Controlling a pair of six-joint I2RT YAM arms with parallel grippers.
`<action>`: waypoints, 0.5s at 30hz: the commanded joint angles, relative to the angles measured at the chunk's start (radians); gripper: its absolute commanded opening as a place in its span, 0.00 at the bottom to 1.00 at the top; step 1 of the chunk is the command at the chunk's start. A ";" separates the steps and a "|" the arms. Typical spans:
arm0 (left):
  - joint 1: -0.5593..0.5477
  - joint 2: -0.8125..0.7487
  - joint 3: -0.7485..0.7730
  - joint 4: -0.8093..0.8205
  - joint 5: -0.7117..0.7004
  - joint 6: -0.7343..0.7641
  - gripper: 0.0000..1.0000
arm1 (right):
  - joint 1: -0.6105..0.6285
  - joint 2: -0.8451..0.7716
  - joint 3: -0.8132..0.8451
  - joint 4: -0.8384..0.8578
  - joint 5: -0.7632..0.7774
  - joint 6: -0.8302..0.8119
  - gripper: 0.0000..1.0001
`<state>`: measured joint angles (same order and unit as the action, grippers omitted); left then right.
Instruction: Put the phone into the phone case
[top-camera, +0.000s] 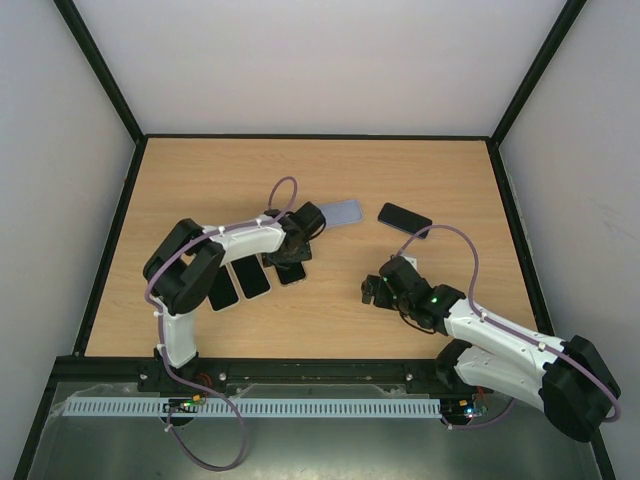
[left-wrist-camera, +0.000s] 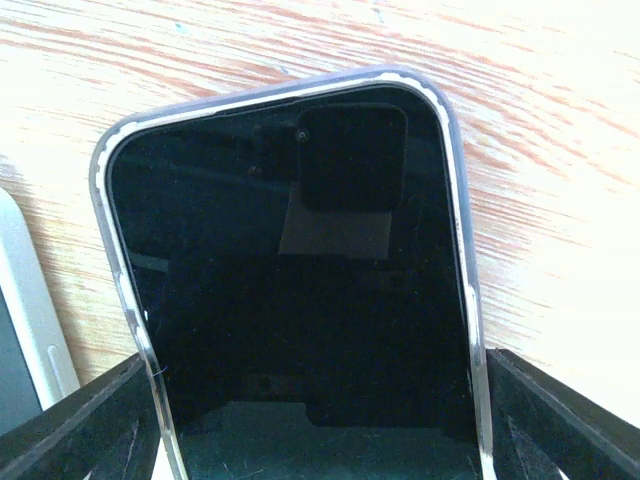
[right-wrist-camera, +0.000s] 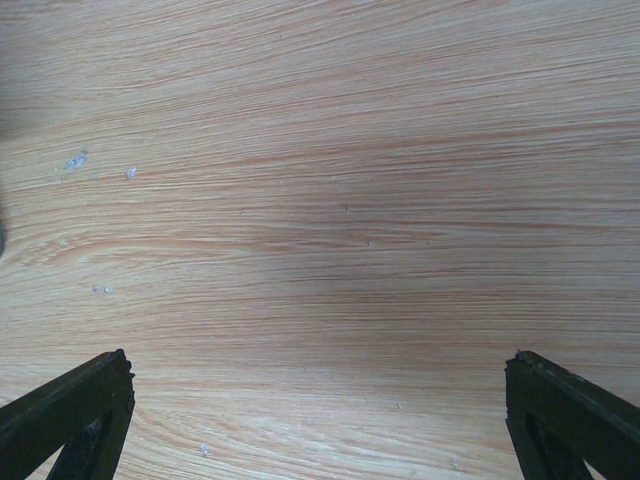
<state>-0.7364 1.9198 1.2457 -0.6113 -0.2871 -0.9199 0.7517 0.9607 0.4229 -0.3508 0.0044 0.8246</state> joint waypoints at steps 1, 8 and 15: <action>0.025 0.006 0.000 -0.010 -0.038 0.001 0.69 | -0.006 -0.015 0.007 -0.038 0.038 0.013 0.98; 0.046 -0.003 -0.035 0.010 -0.031 0.006 0.77 | -0.006 0.012 0.030 -0.052 0.049 -0.023 0.98; 0.047 -0.046 -0.031 0.029 -0.010 0.016 0.91 | -0.007 0.057 0.092 -0.067 0.049 -0.069 0.98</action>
<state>-0.6998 1.9202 1.2221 -0.5903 -0.2867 -0.9154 0.7502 0.9970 0.4580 -0.3847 0.0185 0.7902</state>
